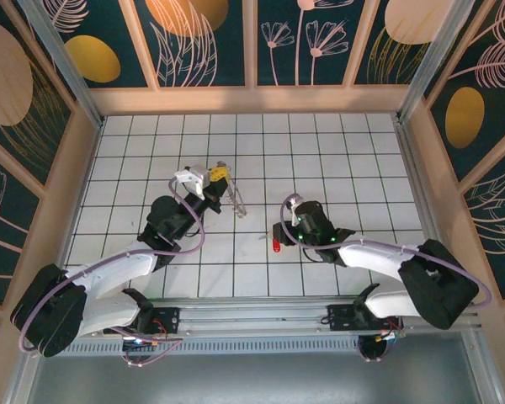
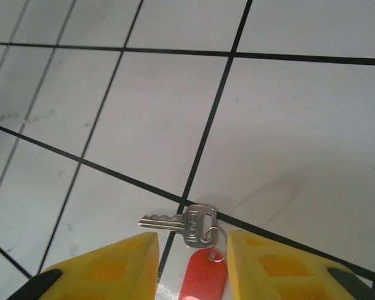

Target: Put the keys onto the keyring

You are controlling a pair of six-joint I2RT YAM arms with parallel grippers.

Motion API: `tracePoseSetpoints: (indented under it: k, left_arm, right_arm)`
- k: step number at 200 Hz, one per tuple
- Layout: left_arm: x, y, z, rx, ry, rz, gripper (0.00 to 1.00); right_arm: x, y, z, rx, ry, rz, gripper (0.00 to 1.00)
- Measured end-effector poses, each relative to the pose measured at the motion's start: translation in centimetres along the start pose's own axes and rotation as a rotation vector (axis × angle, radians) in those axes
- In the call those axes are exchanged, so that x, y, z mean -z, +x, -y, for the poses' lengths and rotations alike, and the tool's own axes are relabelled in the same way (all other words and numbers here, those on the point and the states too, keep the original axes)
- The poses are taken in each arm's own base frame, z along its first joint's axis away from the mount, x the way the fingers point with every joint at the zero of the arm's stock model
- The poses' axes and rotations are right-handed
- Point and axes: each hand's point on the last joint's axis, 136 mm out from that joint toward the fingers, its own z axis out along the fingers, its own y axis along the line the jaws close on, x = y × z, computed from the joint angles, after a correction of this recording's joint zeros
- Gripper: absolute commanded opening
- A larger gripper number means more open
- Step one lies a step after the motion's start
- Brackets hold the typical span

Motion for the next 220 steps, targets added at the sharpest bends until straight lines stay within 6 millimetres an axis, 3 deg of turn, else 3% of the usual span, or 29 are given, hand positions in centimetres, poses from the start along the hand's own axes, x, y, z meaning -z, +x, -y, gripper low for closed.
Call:
tracePoseSetpoints:
  k: [57,139,220]
  left_arm:
    - [0.0,0.0,0.0,0.000,0.000,0.000,0.00]
    - [0.0,0.0,0.0,0.000,0.000,0.000,0.00]
    - [0.0,0.0,0.0,0.000,0.000,0.000,0.00]
  right_arm:
    - [-1.9,1.4,1.1,-0.014,0.054,-0.079,0.30]
    - [-2.6,2.6,1.6,-0.057,0.068,-0.120,0.26]
    - [-2.9,2.5,1.2,-0.062,0.053,-0.123,0.20]
